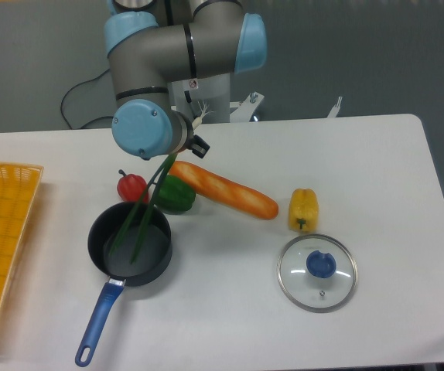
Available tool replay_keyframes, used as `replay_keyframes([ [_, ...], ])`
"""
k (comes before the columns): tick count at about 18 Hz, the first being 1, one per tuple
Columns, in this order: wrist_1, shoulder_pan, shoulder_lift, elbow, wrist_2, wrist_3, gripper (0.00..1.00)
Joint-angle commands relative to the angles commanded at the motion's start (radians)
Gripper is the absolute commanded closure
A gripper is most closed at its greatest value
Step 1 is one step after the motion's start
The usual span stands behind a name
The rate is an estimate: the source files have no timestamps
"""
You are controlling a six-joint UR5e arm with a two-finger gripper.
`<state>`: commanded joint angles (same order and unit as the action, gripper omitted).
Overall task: Pick up the green onion
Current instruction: 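Carry the green onions over the black saucepan and lower them in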
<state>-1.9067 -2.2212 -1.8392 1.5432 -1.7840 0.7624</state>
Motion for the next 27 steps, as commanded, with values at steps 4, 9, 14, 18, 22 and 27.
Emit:
replay_keyframes([
  [4, 0.002, 0.014, -0.017, -0.002, -0.003, -0.006, 0.90],
  [9, 0.011, 0.054, -0.072, -0.006, -0.009, -0.032, 0.89],
  [14, 0.012, 0.067, -0.098, -0.005, -0.003, -0.058, 0.89],
  [18, 0.021, 0.086, -0.112, -0.005, -0.009, -0.093, 0.88],
  [22, 0.026, 0.086, -0.120, -0.012, -0.003, -0.095, 0.88],
  [27, 0.041, 0.087, -0.132, -0.026, 0.005, -0.110, 0.85],
])
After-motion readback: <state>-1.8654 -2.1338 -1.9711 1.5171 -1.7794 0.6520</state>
